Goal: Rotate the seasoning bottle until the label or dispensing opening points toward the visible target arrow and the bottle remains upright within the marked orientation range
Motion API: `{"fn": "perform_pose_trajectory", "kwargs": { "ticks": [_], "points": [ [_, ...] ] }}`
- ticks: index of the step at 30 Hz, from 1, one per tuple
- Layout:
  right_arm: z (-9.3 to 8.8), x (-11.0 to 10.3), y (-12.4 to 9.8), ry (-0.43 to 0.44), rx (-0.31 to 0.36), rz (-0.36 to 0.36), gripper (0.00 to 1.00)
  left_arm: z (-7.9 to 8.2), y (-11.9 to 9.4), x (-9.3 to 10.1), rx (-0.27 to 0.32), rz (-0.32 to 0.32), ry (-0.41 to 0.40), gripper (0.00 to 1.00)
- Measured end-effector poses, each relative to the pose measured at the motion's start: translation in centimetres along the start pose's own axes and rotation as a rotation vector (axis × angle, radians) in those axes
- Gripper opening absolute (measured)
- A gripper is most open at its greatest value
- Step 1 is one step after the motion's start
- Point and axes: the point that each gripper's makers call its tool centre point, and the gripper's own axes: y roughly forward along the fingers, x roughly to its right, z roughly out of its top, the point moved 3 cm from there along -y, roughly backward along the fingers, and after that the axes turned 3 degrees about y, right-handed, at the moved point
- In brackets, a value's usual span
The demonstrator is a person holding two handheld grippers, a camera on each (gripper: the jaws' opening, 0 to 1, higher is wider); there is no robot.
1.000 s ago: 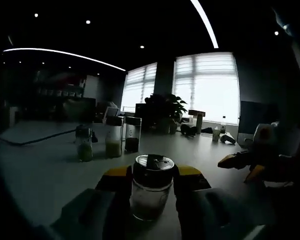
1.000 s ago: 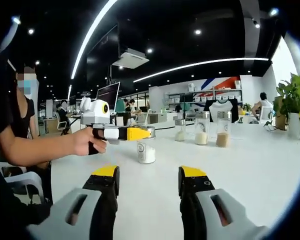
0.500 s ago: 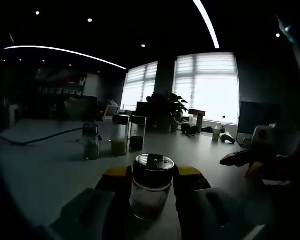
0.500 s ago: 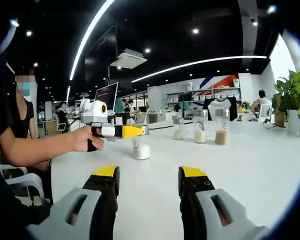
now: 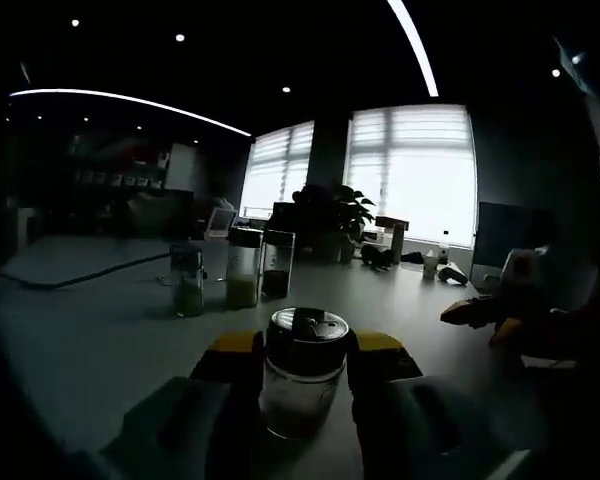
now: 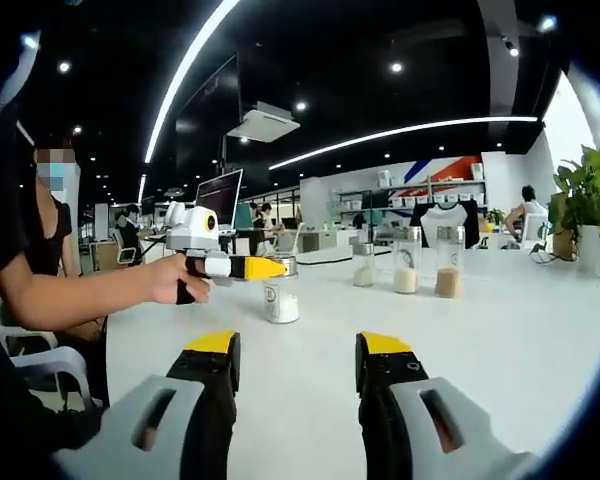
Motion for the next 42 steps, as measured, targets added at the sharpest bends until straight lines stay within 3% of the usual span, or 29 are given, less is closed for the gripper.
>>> {"fn": "perform_pose_trajectory", "kwargs": {
  "ticks": [17, 24, 30, 34, 42],
  "points": [
    [0.0, -0.3, 0.0, 0.01, 0.002, 0.01, 0.46, -0.1, 0.2, 0.5, -0.005, -0.024, -0.017, 0.36],
    [0.4, -0.1, 0.1, 0.004, 0.006, 0.011, 0.46, 1.0, -0.2, 0.7, 0.002, 0.017, -0.005, 0.57],
    [0.7, 0.6, 0.7, 0.052, 0.018, 0.02, 0.47, 0.3, -0.5, 1.0, -0.023, 0.077, 0.053, 0.84],
    [0.8, 1.3, 1.1, 0.047, 0.014, -0.001, 0.57, -0.5, -0.7, 1.4, -0.063, 0.116, 0.049, 0.97],
    [0.0, 3.6, 1.0, -0.001, -0.024, -0.103, 0.78, -0.4, -1.9, 2.5, -0.043, 0.211, 0.035, 1.0]
  ]
}}
